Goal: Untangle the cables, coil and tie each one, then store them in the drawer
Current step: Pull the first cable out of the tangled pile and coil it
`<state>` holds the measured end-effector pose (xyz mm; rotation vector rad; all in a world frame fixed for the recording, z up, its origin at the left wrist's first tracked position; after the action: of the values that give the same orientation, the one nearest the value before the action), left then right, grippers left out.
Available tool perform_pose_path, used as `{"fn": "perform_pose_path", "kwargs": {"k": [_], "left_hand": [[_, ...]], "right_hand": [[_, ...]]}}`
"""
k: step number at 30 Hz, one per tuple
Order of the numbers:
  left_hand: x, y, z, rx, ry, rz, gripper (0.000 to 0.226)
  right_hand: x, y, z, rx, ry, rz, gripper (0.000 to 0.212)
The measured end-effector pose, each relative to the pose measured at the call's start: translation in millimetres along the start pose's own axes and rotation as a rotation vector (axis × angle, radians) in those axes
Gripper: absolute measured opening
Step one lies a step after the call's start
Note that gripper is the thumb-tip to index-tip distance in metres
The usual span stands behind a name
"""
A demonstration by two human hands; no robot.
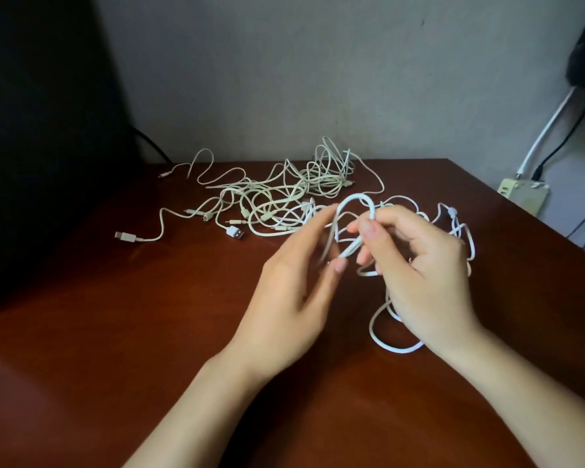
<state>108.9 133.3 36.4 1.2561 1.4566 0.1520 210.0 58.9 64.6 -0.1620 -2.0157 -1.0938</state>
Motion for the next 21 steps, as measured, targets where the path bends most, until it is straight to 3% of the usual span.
{"fn": "perform_pose_path", "kwargs": {"k": [5,11,13,14,18,21], "left_hand": [[14.7,1.1,-16.2,-0.198,-0.187,-0.189,0.044],[29.3,5.2,-39.4,-0.439,-0.513,-0.254,0.025],[30.9,3.9,-38.5,-0.451,-0.559,-0.299,0.030],[30.0,3.8,-36.5,-0.444,-0.587,-0.309,0.033],[27.1,4.1,-30.0,-0.432,-0.741,-0.315,0.033],[26.8,5.7,-30.6,-0.431,-0.846,-0.319,0.032]], "right_hand": [[-5.5,2.3,1.6,-0.031,-0.357,-0.100,0.022],[-24.3,2.0,20.4,0.110,-0.954,-0.276,0.035],[-28.2,2.3,21.0,0.095,-1.051,-0.269,0.027],[-28.2,1.2,21.4,0.090,-1.063,-0.260,0.021],[-28.2,-0.7,23.8,0.104,-0.848,-0.134,0.036],[-27.3,-1.1,23.0,0.054,-0.755,-0.119,0.021]]}}
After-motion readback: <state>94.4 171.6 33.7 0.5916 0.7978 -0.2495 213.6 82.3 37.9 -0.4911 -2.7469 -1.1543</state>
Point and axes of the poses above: each hand's wrist, its own y-axis towards the middle knuckle, its own z-axis out of the palm, x = y × z, the point moved 8 cm from there along y, towards the middle knuckle, and after that the axes turned 8 degrees about z, right-handed, at the moved point
